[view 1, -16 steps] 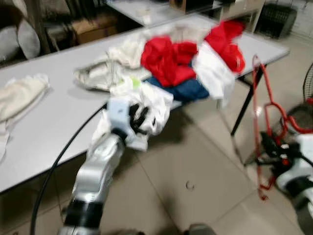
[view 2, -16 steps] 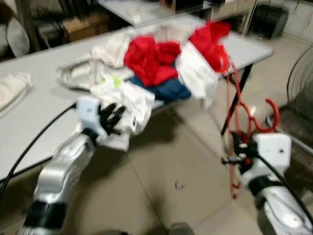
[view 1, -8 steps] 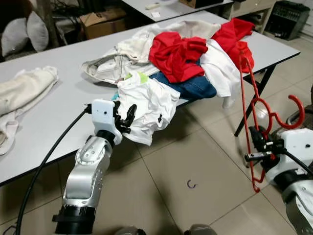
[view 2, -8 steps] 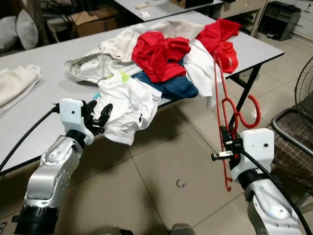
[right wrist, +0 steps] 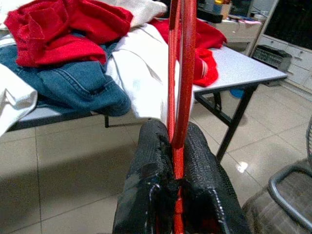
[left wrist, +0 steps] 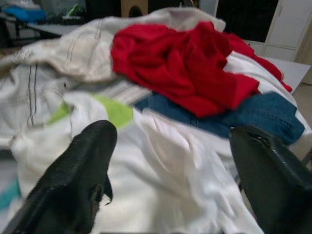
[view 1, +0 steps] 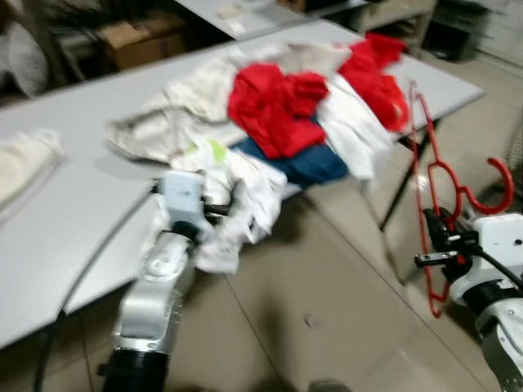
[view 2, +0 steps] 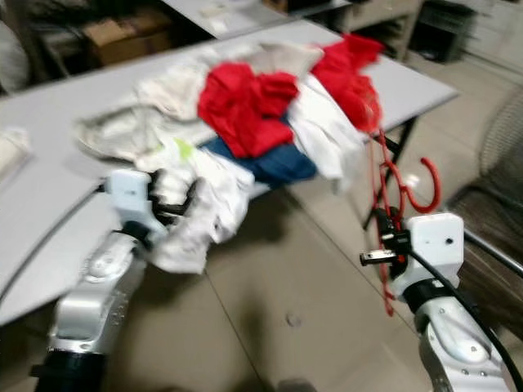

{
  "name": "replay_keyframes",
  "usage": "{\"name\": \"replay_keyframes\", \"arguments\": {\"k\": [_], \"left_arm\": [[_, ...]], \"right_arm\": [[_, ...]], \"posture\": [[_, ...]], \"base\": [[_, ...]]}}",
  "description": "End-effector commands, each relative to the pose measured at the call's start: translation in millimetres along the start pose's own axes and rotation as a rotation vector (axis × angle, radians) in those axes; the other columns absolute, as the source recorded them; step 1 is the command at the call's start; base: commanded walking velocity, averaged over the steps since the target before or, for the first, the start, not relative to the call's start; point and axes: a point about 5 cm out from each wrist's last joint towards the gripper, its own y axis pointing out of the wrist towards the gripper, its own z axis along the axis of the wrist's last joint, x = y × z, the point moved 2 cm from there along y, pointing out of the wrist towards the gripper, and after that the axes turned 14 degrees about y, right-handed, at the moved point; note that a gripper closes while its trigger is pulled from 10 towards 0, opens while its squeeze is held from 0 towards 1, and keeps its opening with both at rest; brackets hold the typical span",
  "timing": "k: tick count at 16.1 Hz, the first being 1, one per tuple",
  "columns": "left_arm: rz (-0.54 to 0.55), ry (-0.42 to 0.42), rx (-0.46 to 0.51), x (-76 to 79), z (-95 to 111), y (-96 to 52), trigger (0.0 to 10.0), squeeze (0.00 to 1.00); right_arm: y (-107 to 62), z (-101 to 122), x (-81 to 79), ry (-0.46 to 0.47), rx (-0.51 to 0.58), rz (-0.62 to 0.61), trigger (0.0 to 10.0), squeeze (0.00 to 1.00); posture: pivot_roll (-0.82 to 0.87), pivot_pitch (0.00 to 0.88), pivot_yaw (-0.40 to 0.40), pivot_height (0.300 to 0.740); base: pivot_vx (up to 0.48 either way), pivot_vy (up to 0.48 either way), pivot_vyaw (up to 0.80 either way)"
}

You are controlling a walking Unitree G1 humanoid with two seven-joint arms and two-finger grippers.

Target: Hang hanger

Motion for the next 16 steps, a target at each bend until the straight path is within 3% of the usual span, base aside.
{"name": "replay_keyframes", "arguments": {"k": [1,3,5,6,7,9,10,12,13,14,16], "left_arm": [[0.041,0.020,-0.004,-14.3,-1,-2.2,10.0,0.91],[0.048,0.021,0.000,-15.4,-1,-4.0,10.0,0.91],[0.055,-0.021,0.010,-16.6,1,-9.2,10.0,0.90],[0.032,-0.032,0.007,-15.7,0,-12.0,10.0,1.00],[0.012,-0.053,0.005,-15.8,-1,-12.8,10.0,1.00],[-0.015,-0.105,-0.063,-16.8,-10,-10.2,10.0,1.00],[-0.010,-0.082,-0.135,-20.5,-20,-9.1,10.0,1.00],[-0.016,-0.100,-0.152,-21.6,-23,-7.3,10.0,0.96],[-0.037,-0.135,-0.143,-18.1,-22,-5.3,10.0,0.74],[-0.113,-0.218,-0.108,-5.9,-20,4.7,10.0,0.00],[-0.141,-0.279,-0.091,-3.2,-22,15.9,10.0,0.00]], "right_arm": [[0.8,4,-10.3,-0.011,0.015,0.051,10.0,0.00],[-2.7,1,-11.4,-0.032,0.004,0.069,10.0,0.00],[-2.9,3,-9.9,0.022,0.016,0.066,10.0,0.00],[-2.6,3,-12.1,0.023,0.010,0.095,10.0,0.00],[-3.3,3,-15.7,0.029,0.007,0.138,10.0,0.00],[-5.5,2,-23.1,0.021,-0.007,0.225,10.0,0.00],[-7.8,2,-24.4,0.011,-0.018,0.262,10.0,0.00],[-10.1,2,-21.3,0.003,-0.026,0.278,10.0,0.00],[-10.9,2,-19.8,-0.002,-0.028,0.281,10.0,0.00],[-12.7,2,-15.1,-0.012,-0.036,0.285,10.0,0.00],[-14.6,2,-9.1,-0.029,-0.043,0.281,10.0,0.00]], "posture": [[-0.22,0.000,0.038,0.740],[-0.22,0.000,0.032,0.740],[-0.21,0.000,0.019,0.740],[-0.21,0.000,0.008,0.740],[-0.21,0.000,0.010,0.740],[-0.21,0.000,0.025,0.740],[-0.22,0.000,0.031,0.740],[-0.23,0.000,0.042,0.740],[-0.23,0.000,0.043,0.740],[-0.24,0.000,0.044,0.740],[-0.25,0.000,0.048,0.740]], "base": [[0.364,0.000,0.00],[0.369,0.000,0.23],[0.180,0.000,0.23],[0.000,0.000,0.00],[0.000,0.000,0.00],[0.000,0.000,0.00],[0.000,0.000,0.00],[0.000,0.000,0.00],[0.000,0.000,0.00],[0.000,0.000,0.00],[0.000,0.000,0.00]]}}
